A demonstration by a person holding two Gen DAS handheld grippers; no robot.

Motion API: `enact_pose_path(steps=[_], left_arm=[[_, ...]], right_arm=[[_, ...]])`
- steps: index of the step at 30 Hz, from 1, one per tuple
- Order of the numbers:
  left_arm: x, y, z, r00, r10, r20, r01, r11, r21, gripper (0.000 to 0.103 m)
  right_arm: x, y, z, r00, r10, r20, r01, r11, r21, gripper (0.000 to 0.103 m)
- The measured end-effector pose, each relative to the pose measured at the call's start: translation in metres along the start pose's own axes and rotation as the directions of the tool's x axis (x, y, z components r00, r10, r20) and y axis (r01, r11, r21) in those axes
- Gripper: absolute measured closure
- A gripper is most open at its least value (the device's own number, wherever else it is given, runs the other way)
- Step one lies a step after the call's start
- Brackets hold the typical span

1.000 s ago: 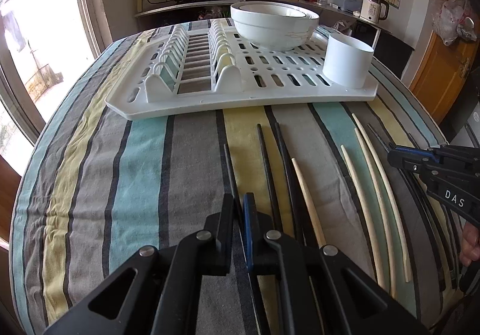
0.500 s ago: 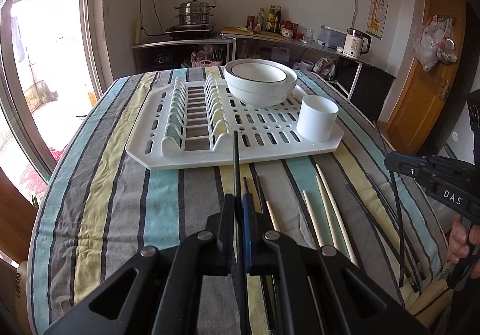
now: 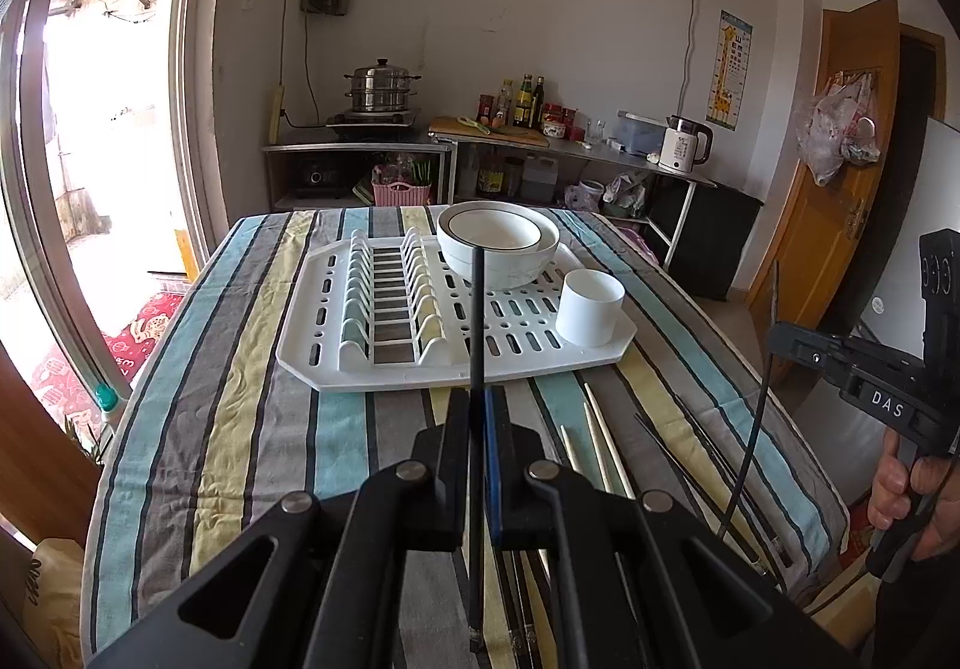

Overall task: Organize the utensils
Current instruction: 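Lift the left tool's black chopstick toward the white cup while the right tool carries its own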

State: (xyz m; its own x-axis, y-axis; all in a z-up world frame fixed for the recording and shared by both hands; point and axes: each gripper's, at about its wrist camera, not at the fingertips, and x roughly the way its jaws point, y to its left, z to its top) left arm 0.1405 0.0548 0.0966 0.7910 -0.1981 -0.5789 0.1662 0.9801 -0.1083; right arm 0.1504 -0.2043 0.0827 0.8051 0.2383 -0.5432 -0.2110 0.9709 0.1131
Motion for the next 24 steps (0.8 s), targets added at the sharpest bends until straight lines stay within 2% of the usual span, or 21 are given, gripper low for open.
enact_pose_path(steps=[11,24], left_arm=[[-0.004,-0.007,0.026,0.999,-0.020,0.046,0.019,1.000,0.017,0.098],[0.044,-0.047,0.112,0.991,-0.115,0.069,0.112,0.992,0.052,0.098]], right_arm=[[-0.007,-0.007,0.022,0.998,-0.016,0.057,0.016,1.000,0.002,0.098],[0.013,-0.034,0.083,0.992,-0.042,0.121,0.039,0.999,0.028,0.098]])
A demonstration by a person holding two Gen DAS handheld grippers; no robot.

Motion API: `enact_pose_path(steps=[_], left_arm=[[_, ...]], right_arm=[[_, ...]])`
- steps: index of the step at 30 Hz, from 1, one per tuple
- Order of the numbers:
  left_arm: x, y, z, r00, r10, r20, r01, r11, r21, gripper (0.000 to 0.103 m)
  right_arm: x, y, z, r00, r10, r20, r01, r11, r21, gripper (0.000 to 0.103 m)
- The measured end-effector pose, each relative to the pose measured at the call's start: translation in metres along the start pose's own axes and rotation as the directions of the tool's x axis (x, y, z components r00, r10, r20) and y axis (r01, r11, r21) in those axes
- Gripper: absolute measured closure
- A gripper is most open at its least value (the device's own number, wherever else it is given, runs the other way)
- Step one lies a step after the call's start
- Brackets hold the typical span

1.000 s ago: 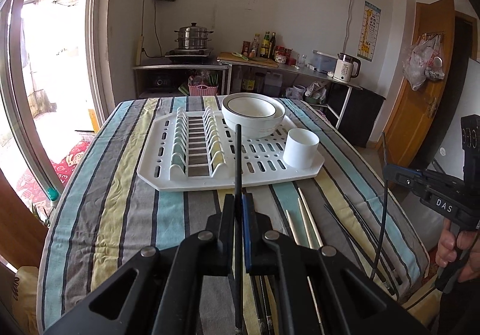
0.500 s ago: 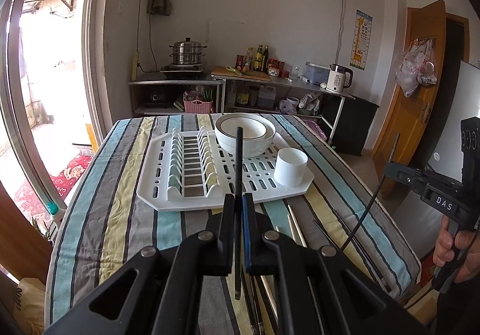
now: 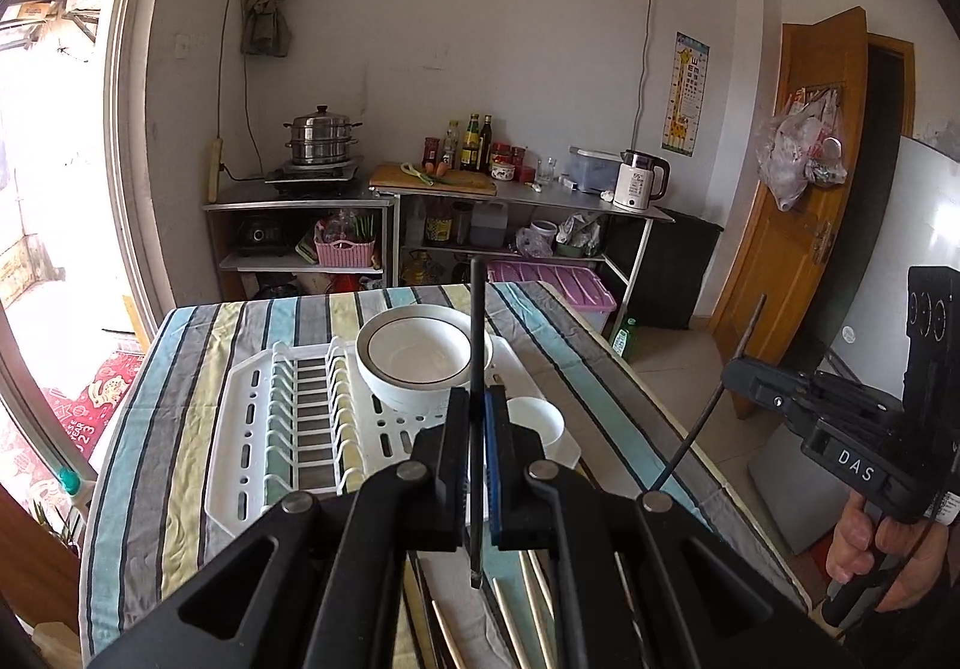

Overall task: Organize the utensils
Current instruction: 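Lift the left tool's black chopstick toward the white cup while the right tool carries its own, then drop the left tool's chopstick into the white cup and open while the right tool does likewise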

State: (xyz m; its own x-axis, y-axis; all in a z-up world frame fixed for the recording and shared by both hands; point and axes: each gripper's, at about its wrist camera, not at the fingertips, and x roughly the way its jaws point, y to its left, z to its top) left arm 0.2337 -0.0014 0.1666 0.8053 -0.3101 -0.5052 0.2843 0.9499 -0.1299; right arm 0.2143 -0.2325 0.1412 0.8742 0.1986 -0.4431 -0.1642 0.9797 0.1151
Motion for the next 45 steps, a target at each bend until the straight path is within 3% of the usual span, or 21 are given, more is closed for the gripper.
enact_pose_path(steps=[8,16,26,35,45], left_arm=[[0.048,-0.010,0.046,0.999,-0.047,0.015,0.048,0.998,-0.033,0.098],[0.088,-0.010,0.065,0.997,-0.082,0.014,0.083,0.994,-0.065,0.098],[0.131,-0.004,0.052,0.991,-0.127,-0.040,0.121,0.984,-0.131,0.098],[0.160,0.006,0.036,0.986,-0.135,-0.098,0.116,0.976,-0.183,0.098],[0.159,0.025,0.022,0.991,-0.080,-0.109,0.056,0.977,-0.205,0.097]], right_arm=[[0.021,-0.017,0.038,0.999,-0.005,0.048,0.004,1.000,0.028,0.098],[0.051,-0.032,0.054,0.999,-0.001,0.052,-0.002,0.998,0.060,0.098],[0.101,-0.043,0.031,0.999,0.030,-0.032,-0.026,0.993,0.116,0.098],[0.118,-0.053,0.020,0.997,0.038,-0.074,-0.027,0.988,0.152,0.098],[0.119,-0.074,0.018,0.993,0.021,-0.112,0.000,0.982,0.191,0.097]])
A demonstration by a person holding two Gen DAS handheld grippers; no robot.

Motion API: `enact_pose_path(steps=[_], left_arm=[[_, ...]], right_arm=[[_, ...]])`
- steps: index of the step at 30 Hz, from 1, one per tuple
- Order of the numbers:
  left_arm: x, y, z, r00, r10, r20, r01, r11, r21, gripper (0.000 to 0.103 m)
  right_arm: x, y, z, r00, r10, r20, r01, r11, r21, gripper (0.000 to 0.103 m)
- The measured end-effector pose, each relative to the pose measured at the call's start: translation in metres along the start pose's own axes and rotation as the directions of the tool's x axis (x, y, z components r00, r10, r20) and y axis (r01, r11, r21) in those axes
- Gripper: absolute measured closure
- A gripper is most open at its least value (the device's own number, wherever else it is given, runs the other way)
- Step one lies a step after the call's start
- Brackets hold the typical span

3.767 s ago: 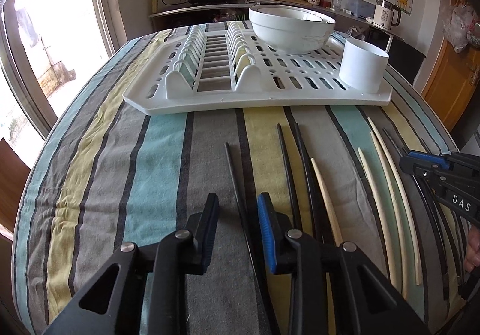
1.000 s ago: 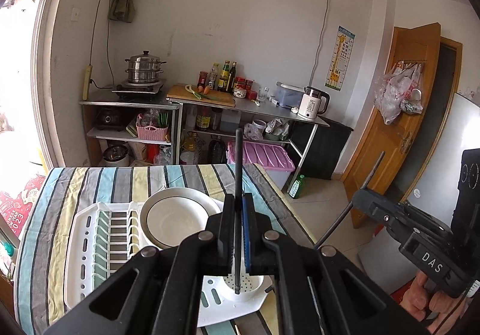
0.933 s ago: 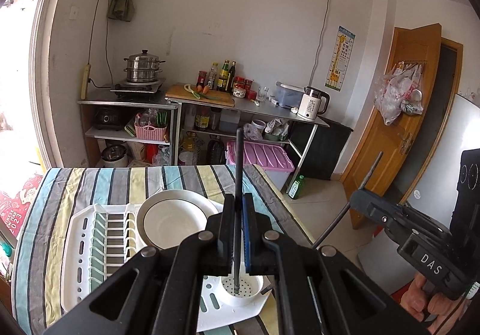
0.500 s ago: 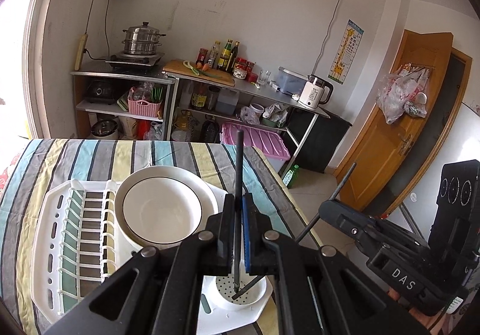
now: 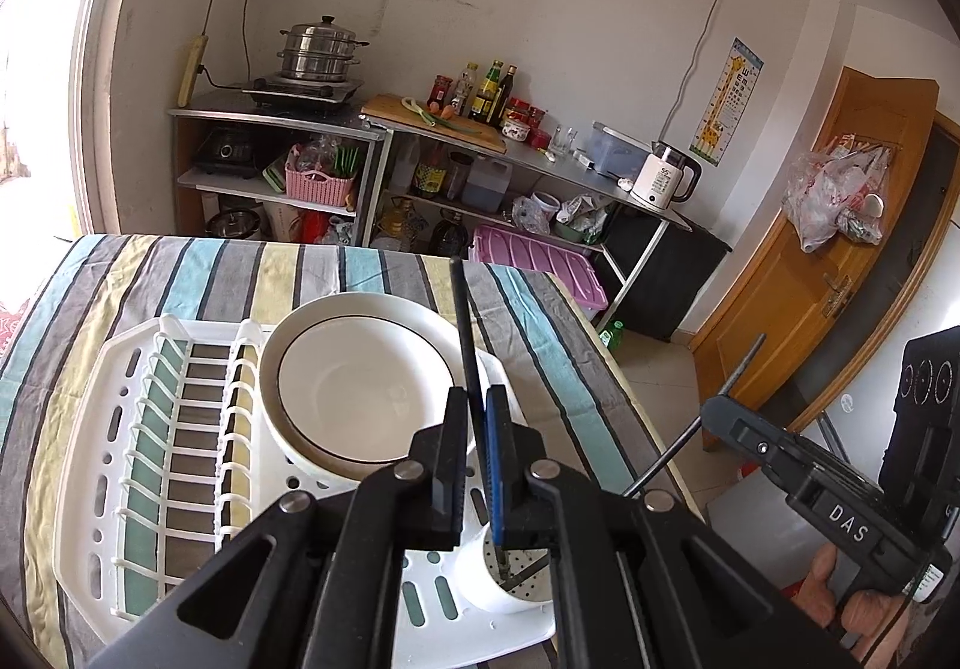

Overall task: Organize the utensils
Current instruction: 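Drop the left tool's chopstick into the white cup and open while the right tool does likewise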

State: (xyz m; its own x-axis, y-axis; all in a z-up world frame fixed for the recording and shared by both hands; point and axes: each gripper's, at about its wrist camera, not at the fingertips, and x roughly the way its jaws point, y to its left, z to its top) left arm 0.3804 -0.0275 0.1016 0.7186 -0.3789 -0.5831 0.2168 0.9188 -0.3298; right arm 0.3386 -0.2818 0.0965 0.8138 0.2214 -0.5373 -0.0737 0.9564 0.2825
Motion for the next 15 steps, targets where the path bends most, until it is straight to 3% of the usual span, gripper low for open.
enact_pose_path(steps=[8,11,15], left_arm=[[-0.006,0.012,-0.009,0.999,0.038,-0.014,-0.037,0.999,0.004,0.093],[-0.010,0.011,-0.014,0.999,0.048,-0.010,-0.048,0.999,0.020,0.085],[-0.022,0.008,-0.021,0.998,0.059,0.013,-0.060,0.997,0.045,0.083]], right_arm=[[-0.002,-0.007,-0.007,0.999,-0.021,-0.039,0.020,1.000,-0.017,0.091],[-0.006,-0.007,-0.012,0.999,-0.019,-0.040,0.018,1.000,-0.021,0.089],[-0.017,-0.004,-0.020,0.999,-0.020,-0.032,0.019,0.999,-0.031,0.088]])
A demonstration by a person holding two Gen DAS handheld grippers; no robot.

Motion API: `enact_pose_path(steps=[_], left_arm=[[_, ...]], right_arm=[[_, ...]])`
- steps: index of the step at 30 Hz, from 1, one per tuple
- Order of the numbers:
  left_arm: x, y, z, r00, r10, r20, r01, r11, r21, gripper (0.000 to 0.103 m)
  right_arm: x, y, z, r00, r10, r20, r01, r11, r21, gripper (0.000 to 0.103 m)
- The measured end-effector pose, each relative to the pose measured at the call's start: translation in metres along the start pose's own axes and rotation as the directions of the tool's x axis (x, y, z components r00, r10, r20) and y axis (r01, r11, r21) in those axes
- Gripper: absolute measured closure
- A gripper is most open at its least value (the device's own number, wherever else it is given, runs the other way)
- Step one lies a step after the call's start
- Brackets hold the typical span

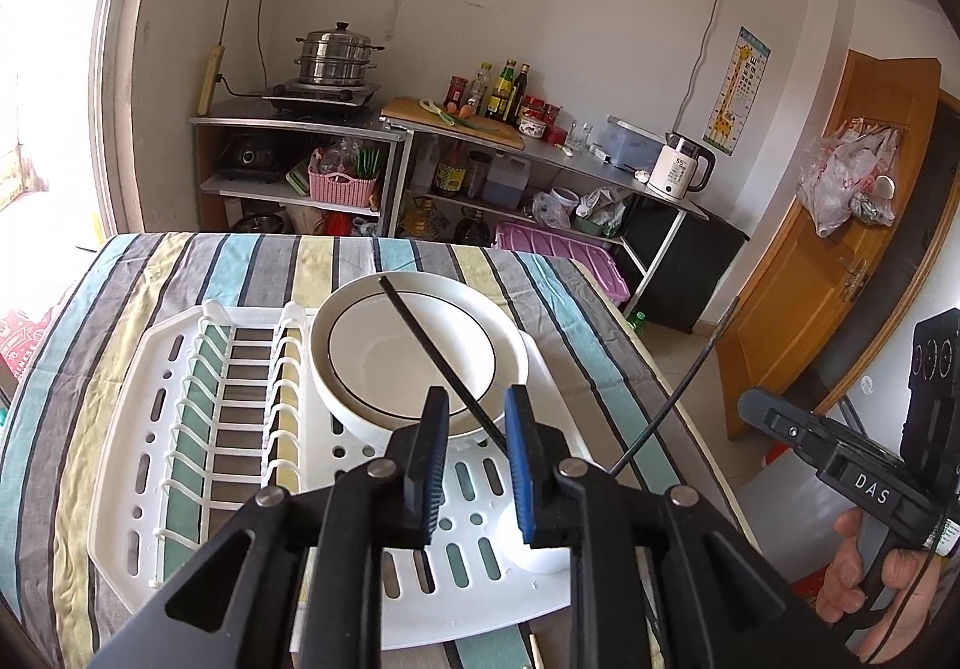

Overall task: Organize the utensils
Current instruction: 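Drop the left tool's chopstick into the white cup and open while the right tool does likewise, then lower the left tool onto another black chopstick and close while the right tool grasps one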

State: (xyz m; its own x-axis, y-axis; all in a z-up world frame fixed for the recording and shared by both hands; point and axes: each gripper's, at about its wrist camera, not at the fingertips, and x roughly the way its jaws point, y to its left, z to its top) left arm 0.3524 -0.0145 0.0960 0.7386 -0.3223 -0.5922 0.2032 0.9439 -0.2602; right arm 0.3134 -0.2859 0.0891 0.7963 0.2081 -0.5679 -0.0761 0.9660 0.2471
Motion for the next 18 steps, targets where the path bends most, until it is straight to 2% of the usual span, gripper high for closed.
enact_pose_path(steps=[5,10,18], left_arm=[[-0.031,-0.010,-0.016,0.998,0.021,0.058,-0.025,0.997,0.068,0.082],[-0.077,-0.016,-0.050,0.994,0.010,0.112,-0.023,0.993,0.114,0.082],[-0.129,-0.008,-0.108,0.991,0.020,0.134,-0.032,0.996,0.087,0.081]], right_arm=[[-0.031,0.011,-0.016,0.999,0.012,0.047,-0.011,1.000,-0.027,0.088],[-0.069,0.029,-0.046,0.996,0.030,0.088,-0.024,0.998,-0.066,0.087],[-0.110,0.053,-0.106,0.993,0.059,0.101,-0.047,0.991,-0.122,0.087]])
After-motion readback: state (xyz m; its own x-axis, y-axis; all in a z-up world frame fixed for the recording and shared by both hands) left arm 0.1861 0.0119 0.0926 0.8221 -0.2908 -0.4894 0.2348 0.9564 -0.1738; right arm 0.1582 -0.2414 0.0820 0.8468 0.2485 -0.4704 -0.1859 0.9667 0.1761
